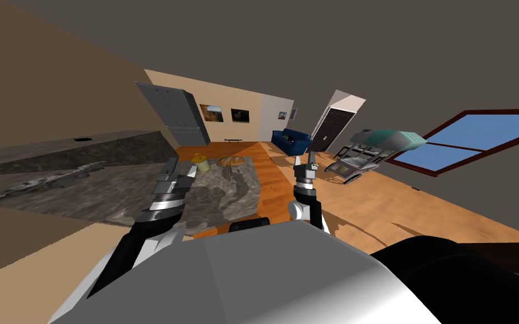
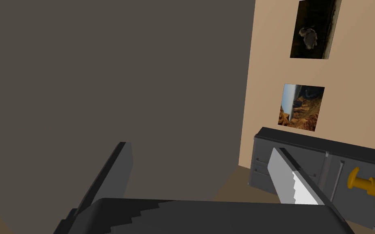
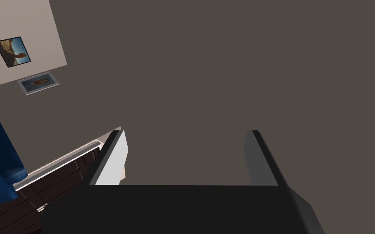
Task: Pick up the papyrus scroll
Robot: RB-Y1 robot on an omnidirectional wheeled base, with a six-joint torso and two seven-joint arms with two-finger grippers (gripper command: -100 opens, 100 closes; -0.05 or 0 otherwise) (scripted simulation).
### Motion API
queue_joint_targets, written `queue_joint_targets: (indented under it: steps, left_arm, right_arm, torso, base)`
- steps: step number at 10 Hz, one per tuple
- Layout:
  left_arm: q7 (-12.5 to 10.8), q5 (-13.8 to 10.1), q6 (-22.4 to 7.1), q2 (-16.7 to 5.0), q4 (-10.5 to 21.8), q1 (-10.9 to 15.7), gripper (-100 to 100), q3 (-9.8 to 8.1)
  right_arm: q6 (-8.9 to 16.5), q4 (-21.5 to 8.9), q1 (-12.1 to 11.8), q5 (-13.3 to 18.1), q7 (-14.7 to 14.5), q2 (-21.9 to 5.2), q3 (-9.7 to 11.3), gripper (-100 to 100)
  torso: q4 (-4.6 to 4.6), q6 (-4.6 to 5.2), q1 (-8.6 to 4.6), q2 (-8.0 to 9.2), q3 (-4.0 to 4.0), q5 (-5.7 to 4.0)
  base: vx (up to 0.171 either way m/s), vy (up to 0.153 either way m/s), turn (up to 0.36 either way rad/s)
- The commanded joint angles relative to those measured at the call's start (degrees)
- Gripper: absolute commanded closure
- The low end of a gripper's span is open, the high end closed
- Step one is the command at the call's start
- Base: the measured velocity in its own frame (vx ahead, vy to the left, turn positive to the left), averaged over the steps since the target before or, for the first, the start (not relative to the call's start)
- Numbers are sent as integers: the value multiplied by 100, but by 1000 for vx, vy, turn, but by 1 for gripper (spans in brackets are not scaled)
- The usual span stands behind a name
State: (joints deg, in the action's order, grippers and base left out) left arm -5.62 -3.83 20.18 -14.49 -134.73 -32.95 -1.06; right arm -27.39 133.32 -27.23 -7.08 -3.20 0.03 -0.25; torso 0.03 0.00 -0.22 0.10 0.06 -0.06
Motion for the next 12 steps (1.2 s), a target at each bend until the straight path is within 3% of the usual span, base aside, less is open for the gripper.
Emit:
queue_joint_targets:
  steps: [1, 2, 3, 4, 5, 6, 9, 10, 11, 12]
  left_arm:
    - [4, -159, -166, -286, 29, -66, -100, 6]
    - [4, -159, -166, -353, 29, -66, -100, 6]
    - [8, -304, -308, -588, 58, -131, -100, 17]
    - [8, -304, -308, -639, 58, -131, -100, 17]
    - [13, -458, -459, -873, 88, -200, -100, 28]
    - [13, -458, -459, -941, 88, -200, -100, 28]
    - [23, -789, -784, -1469, 152, -348, -100, 48]
    - [23, -789, -784, -1588, 152, -348, -100, 48]
    - [30, -965, -957, -1787, 186, -424, -100, 56]
    - [30, -965, -957, -1931, 186, -424, -100, 56]
  right_arm:
    - [0, 0, 0, 0, 0, 0, 0, 0]
    - [0, 0, 0, 0, 0, 0, 0, 0]
    - [0, 0, 0, 0, 0, 0, 0, 0]
    - [0, 0, 0, 0, 0, 0, 0, 0]
    - [0, 0, 0, 0, 0, 0, 0, 0]
    - [0, 0, 0, 0, 0, 0, 0, 0]
    - [0, 0, 0, 0, 0, 0, 0, 0]
    - [0, 0, 0, 0, 0, 0, 0, 0]
    - [0, 0, 0, 0, 0, 0, 0, 0]
    - [0, 0, 0, 0, 0, 0, 0, 0]
  torso:
    - [0, 0, 0, 0, 0, 0]
    - [-1, 1, -4, -2, -1, 0]
    - [-1, 0, 0, -3, -2, 0]
    - [-1, 1, -1, -1, -1, 0]
    - [0, 0, 0, -2, -1, 0]
    - [0, 1, -3, 0, 0, -1]
    - [0, 0, 2, -2, -1, 0]
    - [-1, 2, -1, -3, -2, 0]
    - [-1, -1, -1, -4, -2, 0]
    - [-1, 1, -8, -2, -2, -2]
  base:
    - [-15, -78, -70]
    - [-13, -60, -45]
    - [-20, -67, -105]
    - [-15, -61, -45]
    - [-21, -73, -85]
    - [-20, -62, -52]
    - [-17, -66, -95]
    - [-7, -69, -49]
    - [-14, -89, -104]
    - [-15, -72, -47]
